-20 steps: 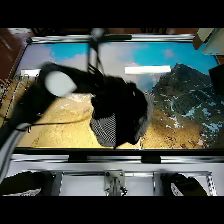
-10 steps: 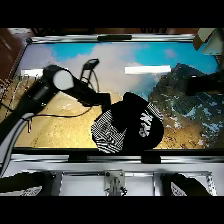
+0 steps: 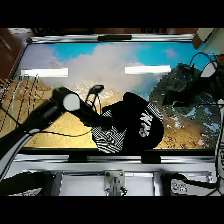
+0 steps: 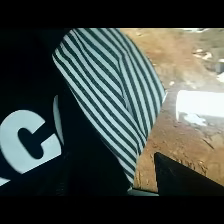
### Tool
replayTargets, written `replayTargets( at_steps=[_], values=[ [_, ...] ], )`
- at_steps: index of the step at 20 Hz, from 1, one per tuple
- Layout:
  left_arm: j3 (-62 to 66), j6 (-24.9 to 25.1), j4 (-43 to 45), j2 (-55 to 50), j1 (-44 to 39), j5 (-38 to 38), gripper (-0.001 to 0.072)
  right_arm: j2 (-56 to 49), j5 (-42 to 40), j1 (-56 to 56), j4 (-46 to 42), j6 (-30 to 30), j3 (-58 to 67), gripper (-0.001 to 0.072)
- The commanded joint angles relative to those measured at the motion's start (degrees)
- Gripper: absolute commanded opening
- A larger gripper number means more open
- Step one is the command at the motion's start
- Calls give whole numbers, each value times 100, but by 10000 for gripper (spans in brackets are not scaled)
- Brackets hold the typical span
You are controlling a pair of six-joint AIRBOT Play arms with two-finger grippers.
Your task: Fold the shirts.
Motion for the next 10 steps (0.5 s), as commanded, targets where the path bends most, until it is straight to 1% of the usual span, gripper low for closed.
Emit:
replayTargets(
  at_steps=[1, 4, 5, 6, 7, 8, 9, 10],
  values=[
    [-350, -94, -63, -422, -485, 826, 711, -575, -96, -35, 411, -496, -114, 630],
    [-339, -105, -129, -726, -494, 1283, 707, -1032, -173, -35, 822, -621, -118, 630],
    [-339, -103, -129, -763, -485, 1346, 634, -1165, -170, -15, 914, -704, -118, 630],
    [-339, -83, -129, -772, -474, 1394, 446, -1294, -177, 31, 933, -809, -118, 630],
    [-337, -81, -129, -765, -455, 1438, 284, -1427, -201, 98, 918, -920, -118, 630],
    [-315, -55, -129, -765, -431, 1429, 172, -1563, -256, 188, 907, -953, -118, 630],
    [-289, -24, -122, -754, -396, 1423, 85, -1676, -339, 280, 901, -949, -118, 630],
    [-245, 20, -105, -739, -354, 1392, 54, -1770, -411, 374, 901, -929, -116, 628]
  ],
)
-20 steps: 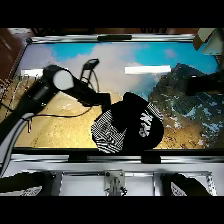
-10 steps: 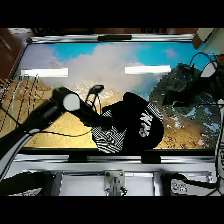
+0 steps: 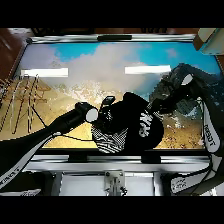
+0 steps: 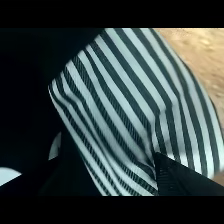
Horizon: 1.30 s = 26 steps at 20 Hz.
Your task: Fold the shirts.
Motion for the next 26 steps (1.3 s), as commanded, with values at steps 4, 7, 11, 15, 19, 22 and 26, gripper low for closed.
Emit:
replayTargets(
  at_steps=[4, 7, 11, 15, 19, 22, 26],
  values=[
    [811, 197, 1097, 181, 361, -671, 52, -201, -271, 422, -107, -245, 227, 61],
    [2343, 621, 2288, 415, 807, -1655, 52, 280, -546, 417, -533, -323, 1235, 61],
    [5121, 807, 2524, 702, 1370, -1593, 53, 1270, -2400, 415, -105, -282, 3289, 61],
    [5265, 804, 2870, 1851, 1784, -457, 53, 2514, -4682, 402, -46, -210, 3832, 61],
    [3989, 785, 2997, 2977, 2634, -1110, 53, 3123, -4177, 372, -640, 48, 3829, 61],
    [3512, 787, 2990, 3060, 2977, -2081, 53, 3080, -3259, 372, -1176, 376, 3582, 61],
    [3029, 984, 2662, 3010, 2973, -1884, 53, 2719, -3241, 389, -1287, 476, 3296, 61]
  ],
)
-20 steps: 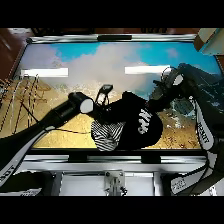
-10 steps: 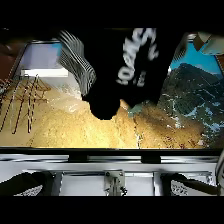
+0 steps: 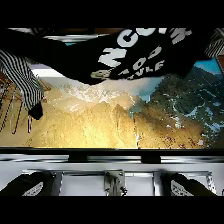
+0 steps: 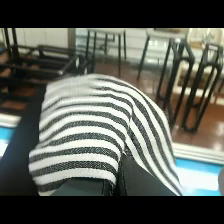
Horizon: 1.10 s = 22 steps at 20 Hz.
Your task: Fold the shirts.
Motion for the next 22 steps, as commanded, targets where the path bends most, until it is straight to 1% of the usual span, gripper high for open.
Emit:
replayTargets(
  at_steps=[1, 3, 4, 6, 7, 8, 9, 10, 11, 12, 13, 14, 15, 16, 18, 20, 22],
  values=[
    [-321, 142, -212, 44, 101, 116, 53, -269, -98, 13, -162, 142, -131, 61],
    [-321, 142, -195, 46, 103, 529, 53, -474, -649, 9, -125, 216, -131, 61],
    [-321, 138, -190, 35, 103, 627, 53, -584, -970, 9, -125, 356, -131, 61],
    [-332, 120, -310, -24, 103, 446, 53, -866, -1825, 9, 101, 586, -131, 61],
    [-378, 127, -422, -63, 103, 240, 53, -1036, -2328, 13, 514, 658, -131, 61],
    [-533, 219, -544, -94, 101, -17, 53, -1196, -2791, 15, 1180, 726, -131, 61],
    [-811, 341, -658, -103, 101, -302, 53, -1384, -3224, 61, 2092, 719, -131, 61],
    [-1255, 398, -839, -96, 101, -555, 53, -1574, -3574, 155, 2717, 715, -131, 61],
    [-1742, 400, -1165, -83, 81, -629, 53, -1781, -3801, 352, 3064, 704, -131, 61],
    [-2243, 404, -1624, -72, -4, -503, 53, -1993, -3823, 608, 3071, 697, -131, 61],
    [-2739, 535, -2221, -72, -192, -140, 53, -2197, -3685, 866, 3012, 695, -131, 61],
    [-3156, 758, -2820, -74, -461, 376, 53, -2404, -3442, 1102, 2999, 688, -131, 61],
    [-3464, 929, -3292, -74, -756, 892, 53, -2625, -3073, 1325, 2977, 608, -131, 61],
    [-3711, 1091, -3665, -90, -1091, 1353, 52, -2824, -2590, 1497, 2774, 520, -131, 62],
    [-4002, 1193, -3834, -157, -1709, 1751, 53, -3093, -1401, 1657, 1845, 592, -131, 62],
    [-4118, 1193, -3834, -254, -2186, 1786, 53, -3156, -243, 1606, 938, 863, -131, 63],
    [-4118, 1172, -3838, -341, -2524, 1934, 53, -3071, 492, 1421, 310, 1137, -127, 80]
  ],
)
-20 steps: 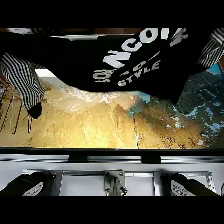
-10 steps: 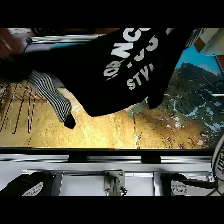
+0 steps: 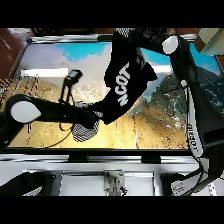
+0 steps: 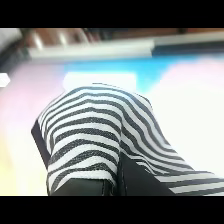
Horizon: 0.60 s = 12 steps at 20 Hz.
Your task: Fold the shirts.
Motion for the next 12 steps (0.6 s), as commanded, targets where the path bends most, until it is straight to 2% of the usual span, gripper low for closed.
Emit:
replayTargets(
  at_steps=[1, 3, 4, 5, 6, 9, 12],
  values=[
    [-219, 92, -317, -129, -706, 586, 53, -20, 1718, -173, -1154, 365, 7, 80],
    [-219, 94, -348, -188, -857, 942, 53, 140, 1980, -396, -1134, 455, 7, 80],
    [-219, 96, -402, -229, -883, 1088, 53, 208, 2059, -472, -1073, 457, 7, 165],
    [-216, 98, -444, -278, -885, 1172, 53, 275, 2179, -540, -957, 450, 9, 489],
    [-212, 98, -463, -321, -874, 1209, 53, 356, 2328, -592, -857, 448, 9, 587],
    [-212, 195, -857, -411, -879, 1399, 53, 833, 2826, -699, -1034, 450, 9, 587],
    [-212, 632, -1453, -468, -887, 1602, 54, 1582, 3644, -835, -1665, 452, 7, 587]
  ],
)
